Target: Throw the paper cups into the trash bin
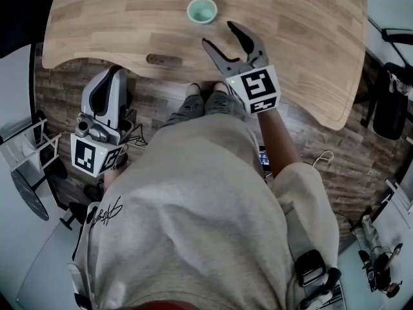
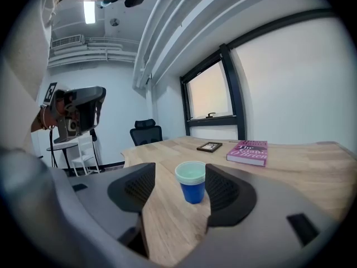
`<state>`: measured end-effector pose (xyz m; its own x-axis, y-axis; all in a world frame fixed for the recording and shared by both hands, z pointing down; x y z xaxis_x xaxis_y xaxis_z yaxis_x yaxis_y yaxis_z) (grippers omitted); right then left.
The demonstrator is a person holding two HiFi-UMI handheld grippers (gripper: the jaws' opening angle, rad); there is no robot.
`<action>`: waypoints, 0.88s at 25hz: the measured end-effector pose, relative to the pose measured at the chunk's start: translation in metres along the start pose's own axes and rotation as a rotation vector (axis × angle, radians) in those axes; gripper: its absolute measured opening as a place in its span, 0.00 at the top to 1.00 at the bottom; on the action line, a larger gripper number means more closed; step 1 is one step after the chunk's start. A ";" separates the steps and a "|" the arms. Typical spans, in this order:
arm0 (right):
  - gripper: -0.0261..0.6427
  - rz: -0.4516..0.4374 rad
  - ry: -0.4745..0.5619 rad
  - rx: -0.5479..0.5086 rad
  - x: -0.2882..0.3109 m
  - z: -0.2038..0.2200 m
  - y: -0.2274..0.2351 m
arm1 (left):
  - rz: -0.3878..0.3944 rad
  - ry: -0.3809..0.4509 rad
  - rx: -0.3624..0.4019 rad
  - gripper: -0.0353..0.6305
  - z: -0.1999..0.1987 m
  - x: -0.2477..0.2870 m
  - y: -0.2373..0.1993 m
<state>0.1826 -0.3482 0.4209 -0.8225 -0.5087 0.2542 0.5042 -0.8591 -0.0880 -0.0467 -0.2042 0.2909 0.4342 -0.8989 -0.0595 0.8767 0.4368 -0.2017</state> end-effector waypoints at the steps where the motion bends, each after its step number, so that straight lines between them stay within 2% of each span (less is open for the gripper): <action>1: 0.58 0.002 -0.010 0.000 0.002 0.003 0.000 | -0.004 0.000 0.001 0.94 -0.001 -0.001 0.000; 22: 0.56 0.041 -0.177 -0.006 0.047 0.050 0.006 | -0.070 -0.020 0.012 0.94 0.002 -0.013 -0.006</action>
<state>0.1598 -0.3742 0.4807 -0.7420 -0.5257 0.4160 0.5341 -0.8386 -0.1071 -0.0574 -0.1948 0.2949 0.3760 -0.9262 -0.0261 0.9072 0.3737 -0.1933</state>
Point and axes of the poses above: the fingertips, and each gripper's own axes: x forward along the fingers, y to its right, z out of its underside, the point moved 8 cm from there along -x, backward along the fingers, and after that the axes turned 11 degrees about -x, right-handed, at the moved point
